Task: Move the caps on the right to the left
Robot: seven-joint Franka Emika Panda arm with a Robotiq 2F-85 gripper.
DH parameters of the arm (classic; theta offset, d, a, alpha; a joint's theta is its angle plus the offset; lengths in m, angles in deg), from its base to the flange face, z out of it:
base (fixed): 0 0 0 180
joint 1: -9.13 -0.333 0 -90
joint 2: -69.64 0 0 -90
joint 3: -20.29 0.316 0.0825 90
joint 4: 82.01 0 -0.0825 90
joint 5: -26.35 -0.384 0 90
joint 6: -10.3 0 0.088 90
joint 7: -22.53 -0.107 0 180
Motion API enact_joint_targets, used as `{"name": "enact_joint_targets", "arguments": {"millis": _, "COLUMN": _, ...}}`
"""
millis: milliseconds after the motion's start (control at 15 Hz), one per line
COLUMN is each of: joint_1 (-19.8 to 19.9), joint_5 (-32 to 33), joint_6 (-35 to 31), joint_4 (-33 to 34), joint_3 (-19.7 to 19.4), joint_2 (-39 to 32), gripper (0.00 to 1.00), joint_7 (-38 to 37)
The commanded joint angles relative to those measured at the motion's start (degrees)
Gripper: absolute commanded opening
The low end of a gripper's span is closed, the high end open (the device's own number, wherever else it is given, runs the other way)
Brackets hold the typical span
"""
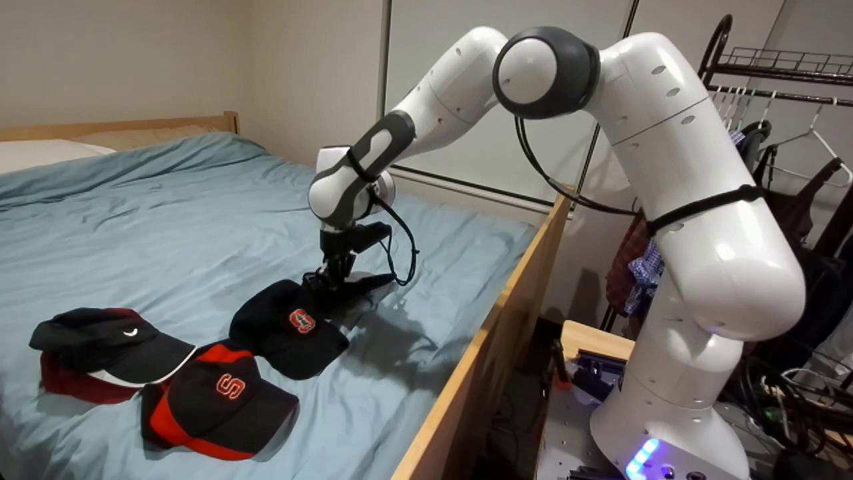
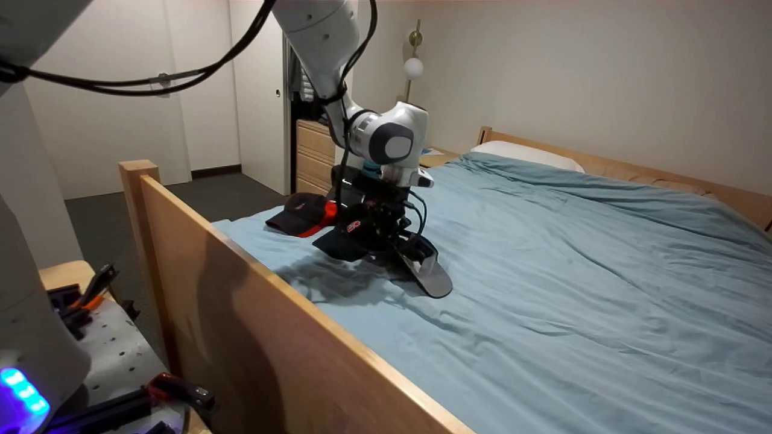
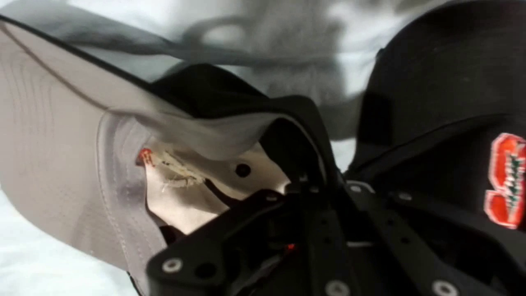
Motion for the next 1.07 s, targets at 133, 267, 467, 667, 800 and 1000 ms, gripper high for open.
{"name": "enact_joint_targets", "arguments": {"millis": 133, "joint_1": 5.8, "joint_5": -8.7, "joint_6": 11.7, "joint_4": -0.8, "joint_3": 6.5, "joint_2": 11.9, "gripper": 0.01, "joint_7": 13.5}}
{"name": "enact_joint_targets", "arguments": {"millis": 267, "joint_1": 6.4, "joint_5": -13.0, "joint_6": 19.3, "joint_4": 0.2, "joint_3": 7.8, "joint_2": 15.3, "gripper": 0.01, "joint_7": 18.6}}
{"name": "enact_joint_targets", "arguments": {"millis": 467, "joint_1": 5.3, "joint_5": -17.8, "joint_6": 30.3, "joint_4": 0.9, "joint_3": 7.8, "joint_2": 19.9, "gripper": 0.01, "joint_7": 23.9}}
{"name": "enact_joint_targets", "arguments": {"millis": 667, "joint_1": 3.4, "joint_5": -22.4, "joint_6": 39.7, "joint_4": 1.0, "joint_3": 7.4, "joint_2": 22.4, "gripper": 0.01, "joint_7": 27.9}}
{"name": "enact_joint_targets", "arguments": {"millis": 800, "joint_1": 1.9, "joint_5": -24.9, "joint_6": 45.0, "joint_4": 1.8, "joint_3": 7.2, "joint_2": 21.9, "gripper": 0.01, "joint_7": 29.9}}
{"name": "enact_joint_targets", "arguments": {"millis": 1000, "joint_1": 0.1, "joint_5": -30.0, "joint_6": 51.6, "joint_4": 4.4, "joint_3": 6.9, "joint_2": 17.4, "gripper": 0.01, "joint_7": 28.8}}
